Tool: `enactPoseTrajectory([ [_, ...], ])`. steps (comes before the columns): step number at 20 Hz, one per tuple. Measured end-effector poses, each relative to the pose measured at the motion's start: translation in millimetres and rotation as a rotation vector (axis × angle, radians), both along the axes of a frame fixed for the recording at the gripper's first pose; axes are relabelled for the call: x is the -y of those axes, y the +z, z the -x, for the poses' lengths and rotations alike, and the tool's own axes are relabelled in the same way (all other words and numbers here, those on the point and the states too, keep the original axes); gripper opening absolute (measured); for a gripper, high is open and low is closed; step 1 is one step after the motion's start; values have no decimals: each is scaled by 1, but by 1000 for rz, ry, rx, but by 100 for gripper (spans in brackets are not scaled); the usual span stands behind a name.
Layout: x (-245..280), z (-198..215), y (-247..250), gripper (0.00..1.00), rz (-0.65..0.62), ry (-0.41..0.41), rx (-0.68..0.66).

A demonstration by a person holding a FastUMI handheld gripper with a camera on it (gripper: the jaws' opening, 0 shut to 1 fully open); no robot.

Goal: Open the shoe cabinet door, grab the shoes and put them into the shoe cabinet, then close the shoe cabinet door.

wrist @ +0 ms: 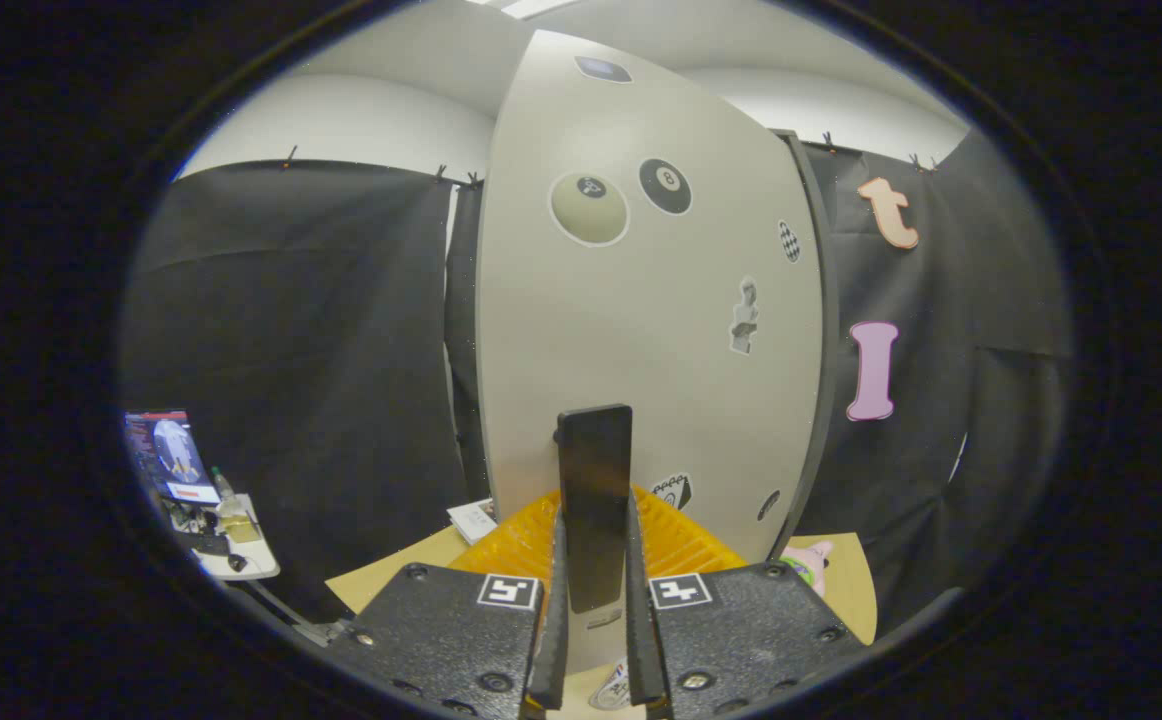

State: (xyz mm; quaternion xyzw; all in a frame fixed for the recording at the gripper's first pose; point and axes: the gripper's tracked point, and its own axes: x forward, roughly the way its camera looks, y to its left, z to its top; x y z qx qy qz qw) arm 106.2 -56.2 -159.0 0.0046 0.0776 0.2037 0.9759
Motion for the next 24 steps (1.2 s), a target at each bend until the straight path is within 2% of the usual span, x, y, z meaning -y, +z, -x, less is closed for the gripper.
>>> enactPoseTrajectory([
  [3,42,26,3,27,21,39,11],
  [6,98,44,6,27,56,12,26],
  [11,186,43,1,26,103,-195,35],
  [12,206,44,5,22,112,-251,51],
  [13,217,47,7,21,114,-275,66],
  [15,213,57,5,20,86,-251,81],
  [17,210,65,5,27,95,-260,88],
  [18,213,72,6,33,110,-276,99],
  [21,204,87,10,35,136,-326,110],
  [24,192,107,5,38,117,-335,65],
])
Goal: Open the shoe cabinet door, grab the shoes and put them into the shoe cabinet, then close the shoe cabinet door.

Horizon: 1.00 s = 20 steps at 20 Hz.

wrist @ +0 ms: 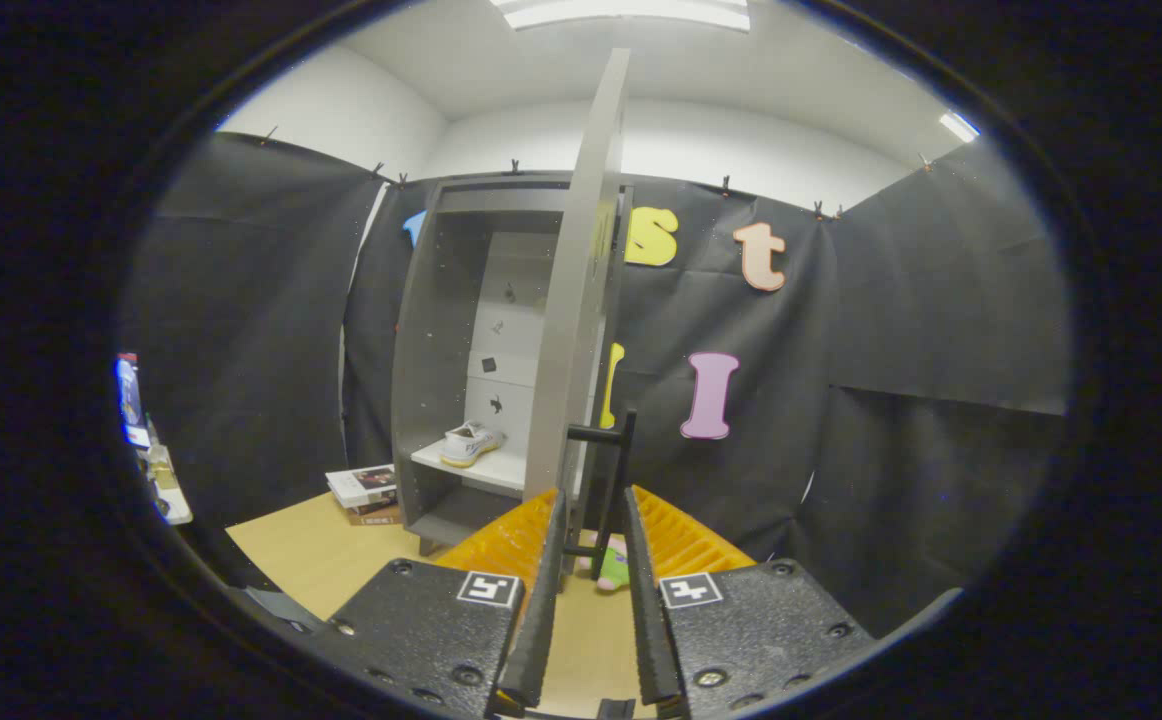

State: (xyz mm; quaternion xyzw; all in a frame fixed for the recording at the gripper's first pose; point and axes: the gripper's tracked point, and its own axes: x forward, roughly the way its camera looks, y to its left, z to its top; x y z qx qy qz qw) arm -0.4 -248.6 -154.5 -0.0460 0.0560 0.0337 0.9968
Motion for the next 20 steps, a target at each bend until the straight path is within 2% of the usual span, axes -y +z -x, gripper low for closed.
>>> enactPoseTrajectory([
  [2,-13,12,-3,48,-26,13,-17],
  [6,-45,30,-14,87,-21,7,-41],
  [9,-79,32,-26,89,-13,-6,-60],
  [14,-135,27,-57,90,-69,-38,-103],
  [20,-170,4,-146,90,-78,-77,-244],
])
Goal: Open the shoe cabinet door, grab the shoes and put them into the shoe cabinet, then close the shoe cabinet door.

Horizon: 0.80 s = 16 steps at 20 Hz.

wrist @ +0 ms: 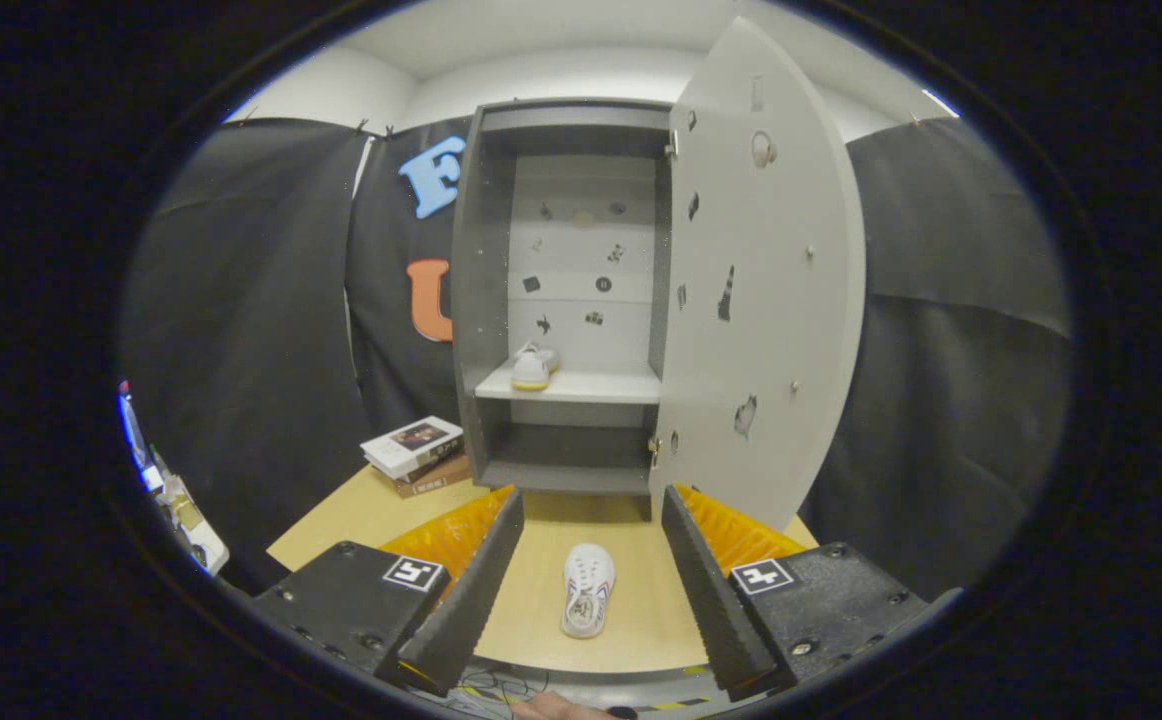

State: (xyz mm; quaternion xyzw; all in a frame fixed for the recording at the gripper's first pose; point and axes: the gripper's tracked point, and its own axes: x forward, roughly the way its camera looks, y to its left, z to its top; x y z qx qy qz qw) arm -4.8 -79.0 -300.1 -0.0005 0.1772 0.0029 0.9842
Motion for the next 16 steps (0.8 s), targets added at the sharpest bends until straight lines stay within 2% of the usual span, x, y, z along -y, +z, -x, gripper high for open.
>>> enactPoseTrajectory([
  [8,-18,-35,-155,89,-7,-11,-268],
  [13,-28,-57,-245,85,-80,-37,-441],
  [16,-36,-76,-276,83,-87,-15,-495],
])
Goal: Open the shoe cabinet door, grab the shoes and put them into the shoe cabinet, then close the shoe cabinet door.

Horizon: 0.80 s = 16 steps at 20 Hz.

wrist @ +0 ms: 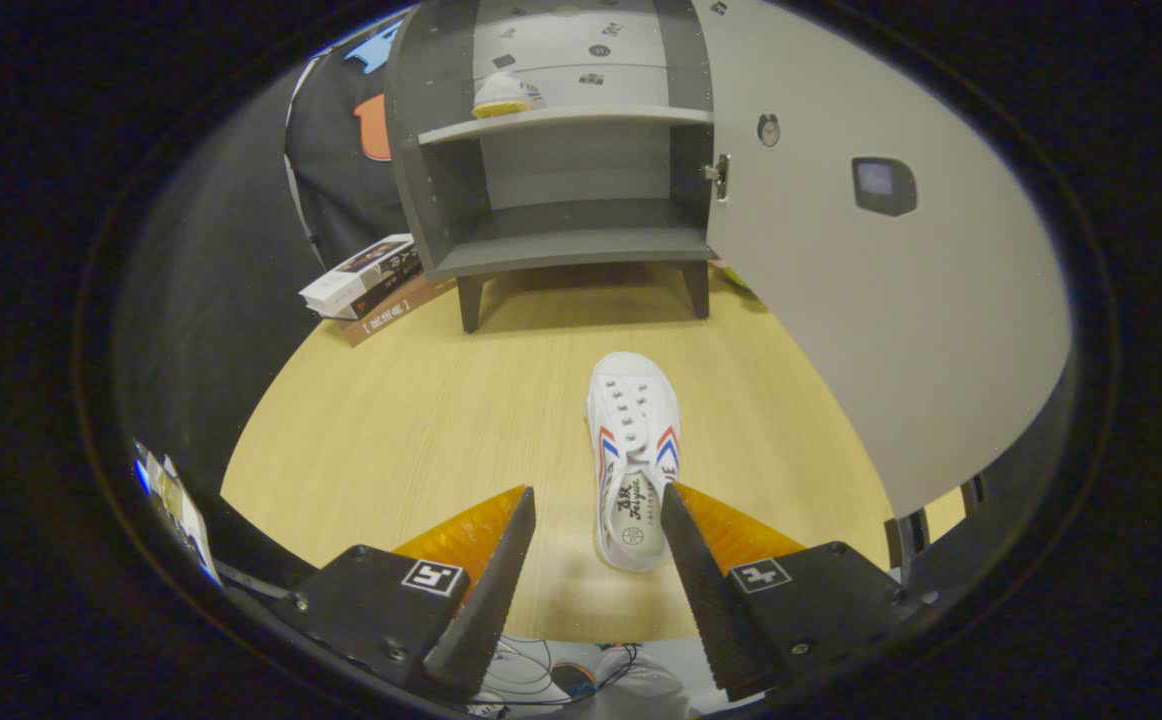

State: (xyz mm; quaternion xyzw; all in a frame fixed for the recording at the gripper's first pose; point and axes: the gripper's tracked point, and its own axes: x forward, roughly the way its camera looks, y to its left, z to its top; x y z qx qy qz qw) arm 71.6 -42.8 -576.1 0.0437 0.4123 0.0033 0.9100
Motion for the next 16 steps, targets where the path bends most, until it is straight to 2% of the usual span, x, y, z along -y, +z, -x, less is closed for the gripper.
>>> enactPoseTrajectory([
  [2,1,-10,-20,78,6,-8,-57],
  [5,14,-25,-39,75,-7,-104,-119],
  [7,16,-27,-59,70,-38,-150,-202],
  [8,16,-30,-65,64,-48,-166,-219],
  [9,17,-35,-68,60,-43,-167,-229],
  [11,11,-40,-71,43,-49,-152,-249],
  [13,6,-45,-81,31,-58,-144,-275],
  [16,9,-51,-85,27,-54,-143,-287],
])
